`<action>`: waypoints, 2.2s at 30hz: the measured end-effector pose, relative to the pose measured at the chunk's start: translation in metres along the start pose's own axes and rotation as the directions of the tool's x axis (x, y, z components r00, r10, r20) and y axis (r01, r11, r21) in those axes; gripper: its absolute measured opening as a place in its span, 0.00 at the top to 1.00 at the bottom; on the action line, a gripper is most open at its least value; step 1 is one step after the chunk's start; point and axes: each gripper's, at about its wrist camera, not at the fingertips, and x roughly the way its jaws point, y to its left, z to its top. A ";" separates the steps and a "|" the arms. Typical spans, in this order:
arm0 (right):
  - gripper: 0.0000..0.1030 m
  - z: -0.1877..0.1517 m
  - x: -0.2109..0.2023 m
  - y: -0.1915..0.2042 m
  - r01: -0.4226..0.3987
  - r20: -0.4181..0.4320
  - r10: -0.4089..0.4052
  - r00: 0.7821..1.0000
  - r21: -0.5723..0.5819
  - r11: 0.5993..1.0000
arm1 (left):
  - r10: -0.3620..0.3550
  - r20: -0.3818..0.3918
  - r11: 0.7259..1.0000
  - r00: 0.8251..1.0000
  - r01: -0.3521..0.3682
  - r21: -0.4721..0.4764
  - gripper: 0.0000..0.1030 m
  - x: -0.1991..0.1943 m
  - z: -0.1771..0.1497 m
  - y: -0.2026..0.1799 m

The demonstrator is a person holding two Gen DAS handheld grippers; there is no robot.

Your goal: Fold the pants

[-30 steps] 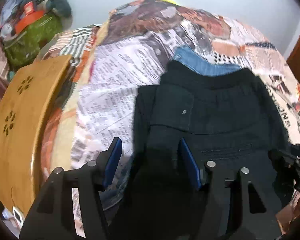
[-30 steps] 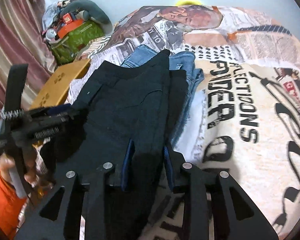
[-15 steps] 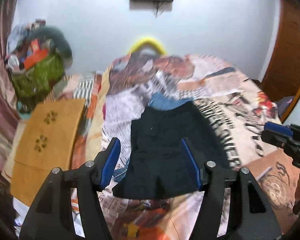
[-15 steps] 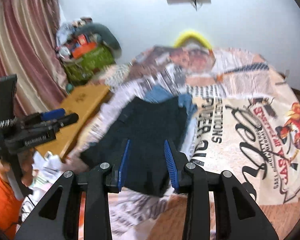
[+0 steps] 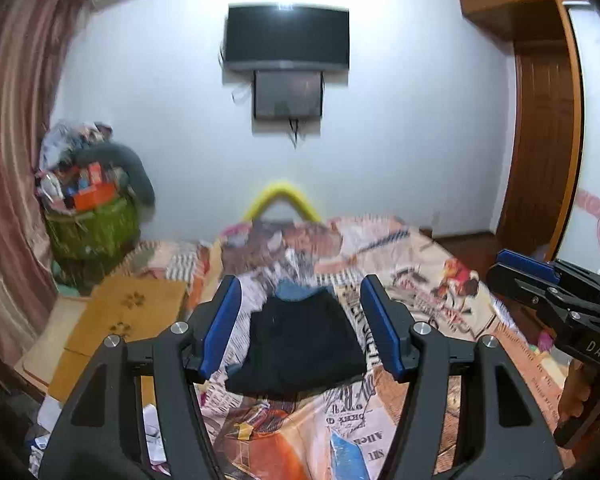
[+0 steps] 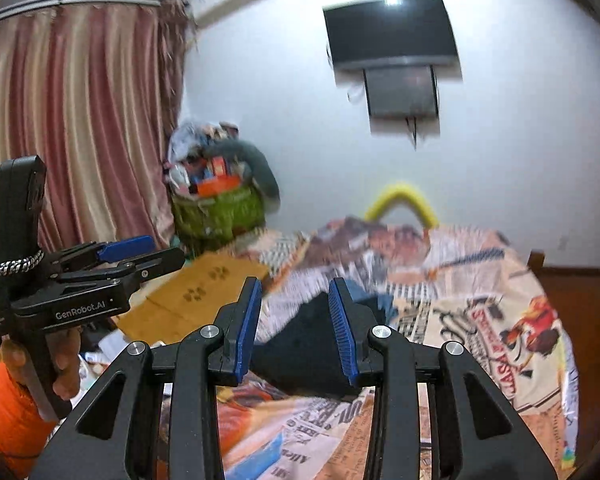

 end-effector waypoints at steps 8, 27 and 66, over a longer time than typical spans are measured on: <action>0.69 -0.002 -0.060 0.028 0.025 0.132 -0.021 0.991 -0.030 0.999 | 0.030 0.139 1.000 0.990 -0.030 -0.002 0.40 -0.083 -0.010 -0.020; 0.01 -0.017 -0.090 0.044 0.132 0.196 -0.126 0.973 -0.019 0.991 | 0.058 0.199 0.997 0.978 -0.046 -0.060 0.00 -0.122 -0.033 -0.023; 0.01 -0.020 -0.095 0.039 0.155 0.167 -0.157 0.973 0.025 0.988 | 0.042 0.176 0.998 0.984 -0.035 -0.043 0.00 -0.113 -0.040 -0.030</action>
